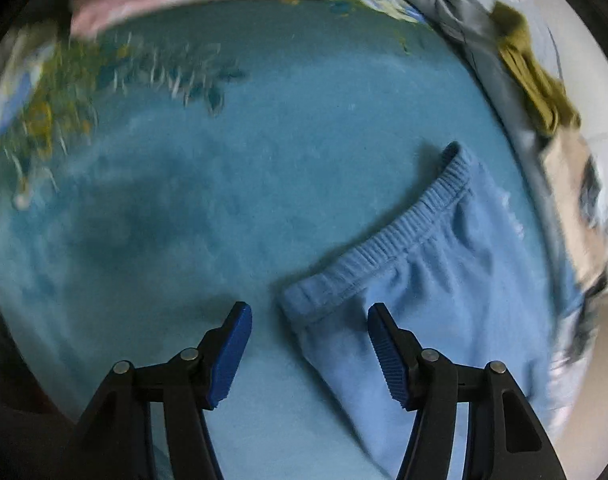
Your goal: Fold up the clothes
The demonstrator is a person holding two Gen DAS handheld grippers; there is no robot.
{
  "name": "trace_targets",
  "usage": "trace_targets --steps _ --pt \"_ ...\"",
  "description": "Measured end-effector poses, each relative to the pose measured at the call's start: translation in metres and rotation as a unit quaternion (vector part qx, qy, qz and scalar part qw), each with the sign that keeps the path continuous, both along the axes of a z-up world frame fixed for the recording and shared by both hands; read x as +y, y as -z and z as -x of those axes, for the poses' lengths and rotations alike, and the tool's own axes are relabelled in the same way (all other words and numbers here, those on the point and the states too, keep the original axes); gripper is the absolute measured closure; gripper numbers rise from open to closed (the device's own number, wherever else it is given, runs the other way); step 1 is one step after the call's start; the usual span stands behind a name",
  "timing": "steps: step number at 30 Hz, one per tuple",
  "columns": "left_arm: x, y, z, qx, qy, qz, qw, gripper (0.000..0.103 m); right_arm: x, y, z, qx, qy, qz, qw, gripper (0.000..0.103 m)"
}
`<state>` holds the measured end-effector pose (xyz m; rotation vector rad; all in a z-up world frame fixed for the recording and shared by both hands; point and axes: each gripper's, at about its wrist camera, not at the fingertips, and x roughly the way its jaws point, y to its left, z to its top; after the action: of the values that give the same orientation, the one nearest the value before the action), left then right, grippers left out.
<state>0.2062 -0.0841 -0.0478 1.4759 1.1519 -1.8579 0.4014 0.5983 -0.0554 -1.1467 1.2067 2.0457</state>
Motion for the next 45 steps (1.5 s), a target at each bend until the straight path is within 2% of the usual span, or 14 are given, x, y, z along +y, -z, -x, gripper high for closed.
trace_targets --steps 4,11,13,14,16,17,18,19,24,32,38,40,43,45 --pt "0.007 0.004 0.000 -0.017 0.008 0.000 0.9998 0.039 -0.007 0.026 -0.008 0.021 0.014 0.060 0.998 0.054" --pt "0.015 0.018 -0.006 -0.009 -0.008 -0.044 0.9989 0.039 -0.027 0.037 0.012 0.063 -0.009 0.085 0.994 0.052" --pt "0.012 0.019 -0.009 0.000 -0.020 -0.052 0.9984 0.039 -0.030 0.041 0.014 0.076 -0.001 0.093 0.993 0.056" --pt "0.011 0.018 -0.011 0.007 -0.025 -0.055 0.9981 0.041 -0.031 0.042 0.014 0.088 0.006 0.100 0.991 0.066" --pt "0.010 0.017 -0.013 0.024 -0.033 -0.063 0.9972 0.051 -0.033 0.046 0.015 0.101 0.015 0.114 0.988 0.093" --pt "0.010 0.017 -0.014 0.033 -0.037 -0.068 0.9965 0.064 -0.033 0.048 0.015 0.105 0.022 0.120 0.987 0.095" --pt "0.009 0.016 -0.014 0.042 -0.039 -0.073 0.9957 0.086 -0.033 0.049 0.015 0.110 0.030 0.126 0.985 0.097" --pt "0.009 0.014 -0.015 0.048 -0.042 -0.070 0.9955 0.093 -0.031 0.047 0.015 0.115 0.037 0.129 0.984 0.100" --pt "0.003 -0.011 -0.029 0.065 -0.075 -0.009 0.9950 0.098 -0.021 0.017 0.018 0.128 0.032 0.094 0.987 0.101" --pt "0.004 -0.005 -0.010 -0.005 -0.053 0.038 0.9979 0.098 -0.015 0.025 0.016 0.072 0.012 0.064 0.995 0.101" --pt "0.006 -0.012 -0.004 0.015 -0.049 0.049 0.9975 0.096 -0.012 0.034 0.012 0.051 0.007 0.055 0.997 0.101" --pt "0.003 -0.019 -0.005 0.015 -0.060 0.073 0.9954 0.090 -0.010 0.027 0.014 0.041 0.005 0.030 0.999 0.100" --pt "0.003 -0.024 -0.008 0.026 -0.080 0.097 0.9918 0.067 0.003 0.017 0.023 0.033 0.020 -0.005 0.999 0.097" --pt "0.015 -0.030 -0.003 0.038 -0.072 0.114 0.9901 0.064 0.013 0.011 0.044 0.045 0.014 -0.018 0.999 0.097"
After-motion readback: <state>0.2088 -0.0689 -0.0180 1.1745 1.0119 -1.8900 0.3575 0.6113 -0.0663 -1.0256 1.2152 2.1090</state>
